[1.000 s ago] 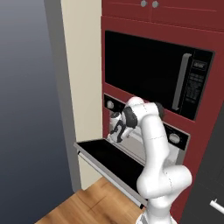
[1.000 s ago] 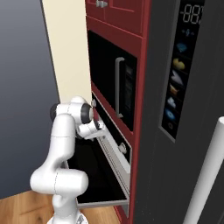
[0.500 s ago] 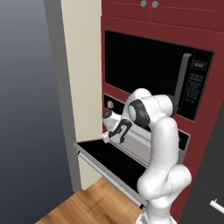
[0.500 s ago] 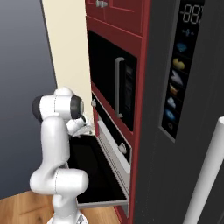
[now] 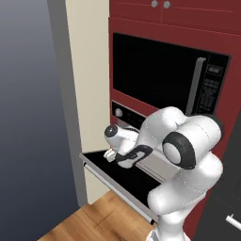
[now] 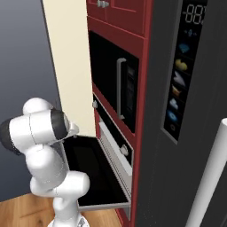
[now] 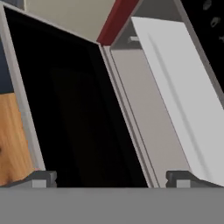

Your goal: Take the baked cake out of the oven and place it on the plate for cooling. Then close the oven door.

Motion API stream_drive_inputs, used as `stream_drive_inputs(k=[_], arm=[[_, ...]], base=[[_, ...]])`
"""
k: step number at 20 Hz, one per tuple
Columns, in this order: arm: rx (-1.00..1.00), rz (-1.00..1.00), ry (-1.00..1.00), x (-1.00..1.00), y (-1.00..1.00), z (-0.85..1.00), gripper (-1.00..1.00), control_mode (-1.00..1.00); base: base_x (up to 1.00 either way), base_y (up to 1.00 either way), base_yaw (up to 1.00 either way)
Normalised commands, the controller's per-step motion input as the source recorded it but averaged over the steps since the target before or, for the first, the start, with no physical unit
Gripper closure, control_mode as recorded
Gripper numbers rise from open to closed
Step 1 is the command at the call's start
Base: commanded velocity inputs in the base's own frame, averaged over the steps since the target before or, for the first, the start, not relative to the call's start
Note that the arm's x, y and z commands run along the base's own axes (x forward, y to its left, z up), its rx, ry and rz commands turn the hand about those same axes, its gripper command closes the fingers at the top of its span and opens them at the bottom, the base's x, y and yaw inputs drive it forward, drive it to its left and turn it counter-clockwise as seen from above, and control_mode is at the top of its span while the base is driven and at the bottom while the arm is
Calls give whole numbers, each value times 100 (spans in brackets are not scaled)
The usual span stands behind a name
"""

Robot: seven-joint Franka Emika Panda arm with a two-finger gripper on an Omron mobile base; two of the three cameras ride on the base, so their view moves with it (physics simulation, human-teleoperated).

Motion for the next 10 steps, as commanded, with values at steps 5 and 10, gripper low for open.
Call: stream_drive_inputs(k=[5,10], arm=[[-9,4,0,-81,71,92,-100,-100],[-22,1,1,-77,81,41,-100,-100]], base=[[0,0,0],[0,0,0]])
